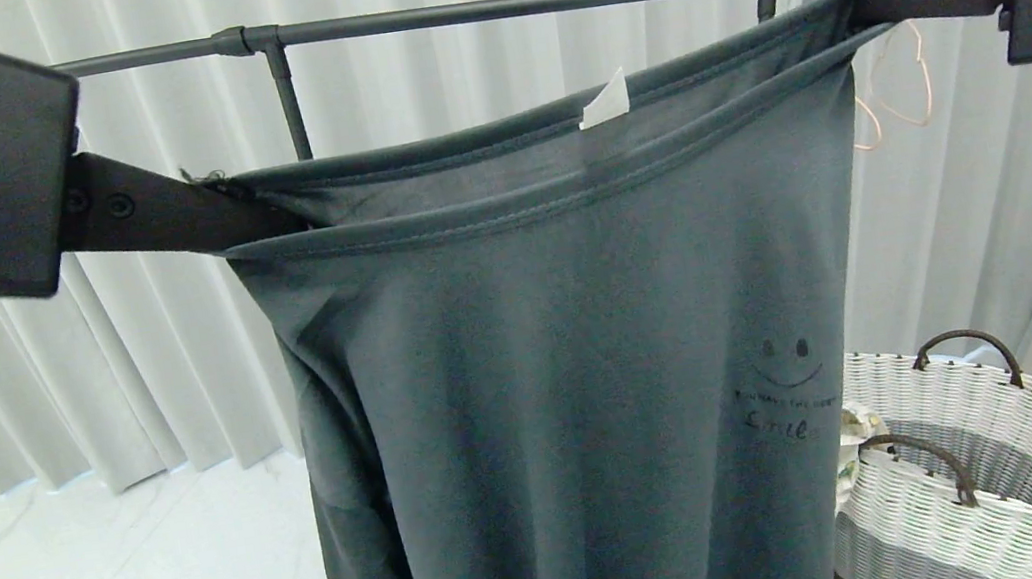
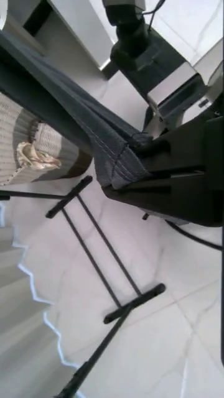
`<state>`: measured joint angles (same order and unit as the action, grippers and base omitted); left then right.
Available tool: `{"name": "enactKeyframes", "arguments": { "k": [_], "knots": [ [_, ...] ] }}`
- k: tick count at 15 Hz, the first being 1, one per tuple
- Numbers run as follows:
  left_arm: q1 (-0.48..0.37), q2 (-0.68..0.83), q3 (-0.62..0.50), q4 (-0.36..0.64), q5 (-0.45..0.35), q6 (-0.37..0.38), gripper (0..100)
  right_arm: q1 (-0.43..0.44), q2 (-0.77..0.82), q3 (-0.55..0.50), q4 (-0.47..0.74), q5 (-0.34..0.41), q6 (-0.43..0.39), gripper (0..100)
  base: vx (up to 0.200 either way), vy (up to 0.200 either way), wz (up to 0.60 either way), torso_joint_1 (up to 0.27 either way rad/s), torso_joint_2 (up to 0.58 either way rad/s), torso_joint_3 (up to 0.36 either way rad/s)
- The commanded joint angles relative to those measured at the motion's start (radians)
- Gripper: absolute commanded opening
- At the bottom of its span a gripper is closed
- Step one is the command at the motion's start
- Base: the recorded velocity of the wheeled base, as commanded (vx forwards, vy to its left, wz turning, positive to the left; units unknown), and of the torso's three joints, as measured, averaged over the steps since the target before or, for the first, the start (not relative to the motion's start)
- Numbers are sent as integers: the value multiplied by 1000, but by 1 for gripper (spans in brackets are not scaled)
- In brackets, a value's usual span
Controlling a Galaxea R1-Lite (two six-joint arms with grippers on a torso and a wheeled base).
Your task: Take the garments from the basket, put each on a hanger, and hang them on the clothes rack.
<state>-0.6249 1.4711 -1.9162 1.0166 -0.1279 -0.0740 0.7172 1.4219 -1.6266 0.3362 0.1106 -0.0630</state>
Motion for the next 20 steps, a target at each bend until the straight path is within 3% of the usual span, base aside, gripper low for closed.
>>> {"name": "enactKeyframes", "arguments": {
  "k": [1,4,5,7,10,12,15,20],
  "knots": [
    [-13,20,-32,4,2,7,0,-5,31,-47,24,1,-5,0,0,0,0,0,0,0],
    [-16,21,-84,-3,27,88,0,-16,11,-62,57,0,-8,0,0,0,0,0,0,0],
    [-7,43,-84,-56,27,142,0,-32,-5,-93,99,1,-8,0,0,0,0,0,0,0],
    [2,78,-84,-204,27,155,0,-32,-24,-159,193,23,-8,0,0,0,0,0,0,0],
    [2,137,-84,-369,28,155,0,-32,-51,-248,351,187,-6,0,0,0,0,0,0,0],
    [4,167,-84,-464,28,155,0,-7,-57,-257,382,299,-6,0,0,0,0,0,0,0],
    [5,172,-84,-483,42,155,0,47,-57,-257,380,334,-5,0,0,0,0,0,0,0],
    [7,143,-84,-458,44,152,0,13,-49,-254,382,300,-8,0,0,0,0,0,0,0]
  ]
}}
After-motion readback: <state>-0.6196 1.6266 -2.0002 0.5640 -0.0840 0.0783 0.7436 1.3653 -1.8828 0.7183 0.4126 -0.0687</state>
